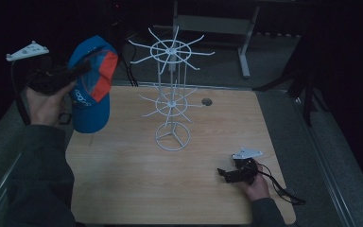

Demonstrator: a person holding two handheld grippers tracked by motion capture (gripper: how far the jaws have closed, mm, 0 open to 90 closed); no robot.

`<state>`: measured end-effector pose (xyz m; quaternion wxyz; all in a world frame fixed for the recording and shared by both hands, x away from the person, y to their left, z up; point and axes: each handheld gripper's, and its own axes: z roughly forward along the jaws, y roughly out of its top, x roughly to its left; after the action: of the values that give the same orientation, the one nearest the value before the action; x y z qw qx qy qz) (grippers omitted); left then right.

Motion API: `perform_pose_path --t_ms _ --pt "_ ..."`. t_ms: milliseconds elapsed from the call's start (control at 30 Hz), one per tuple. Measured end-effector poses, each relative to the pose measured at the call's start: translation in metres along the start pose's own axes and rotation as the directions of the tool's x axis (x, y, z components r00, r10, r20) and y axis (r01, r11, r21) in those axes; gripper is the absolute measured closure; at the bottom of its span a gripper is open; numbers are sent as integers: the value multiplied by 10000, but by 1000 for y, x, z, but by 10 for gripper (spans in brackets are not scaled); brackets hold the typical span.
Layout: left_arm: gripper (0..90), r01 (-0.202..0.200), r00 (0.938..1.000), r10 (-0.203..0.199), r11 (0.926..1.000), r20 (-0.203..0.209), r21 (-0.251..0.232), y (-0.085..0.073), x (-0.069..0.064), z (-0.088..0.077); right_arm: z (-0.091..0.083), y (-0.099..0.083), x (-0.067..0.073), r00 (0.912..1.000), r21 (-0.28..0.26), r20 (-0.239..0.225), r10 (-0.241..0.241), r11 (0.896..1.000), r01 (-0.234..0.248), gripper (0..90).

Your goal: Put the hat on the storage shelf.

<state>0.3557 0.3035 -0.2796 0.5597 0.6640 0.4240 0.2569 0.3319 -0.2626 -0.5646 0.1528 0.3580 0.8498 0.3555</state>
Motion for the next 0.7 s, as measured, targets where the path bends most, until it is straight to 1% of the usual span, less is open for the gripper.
perform_pose_path --t_ms 200,333,367,400,700 --pt "877 -31 9999 31 10000 129 -4 7 -1 0 0 0 0 10000 1 -1 1 10000 -1 107" --pt "877 57 9988 -59 10000 480 28 11 -2 0 0 0 0 10000 0 0 2 10000 -2 107" --pt "877 129 9982 -128 9999 594 -17 12 -2 0 0 0 0 10000 0 1 1 10000 -1 107" --pt "877 294 9964 -281 9994 795 -155 14 -1 0 0 0 0 10000 -1 0 1 10000 -1 107" --pt "877 362 9936 -322 9987 1082 -349 18 -1 -1 0 0 0 10000 1 0 2 10000 -2 107"
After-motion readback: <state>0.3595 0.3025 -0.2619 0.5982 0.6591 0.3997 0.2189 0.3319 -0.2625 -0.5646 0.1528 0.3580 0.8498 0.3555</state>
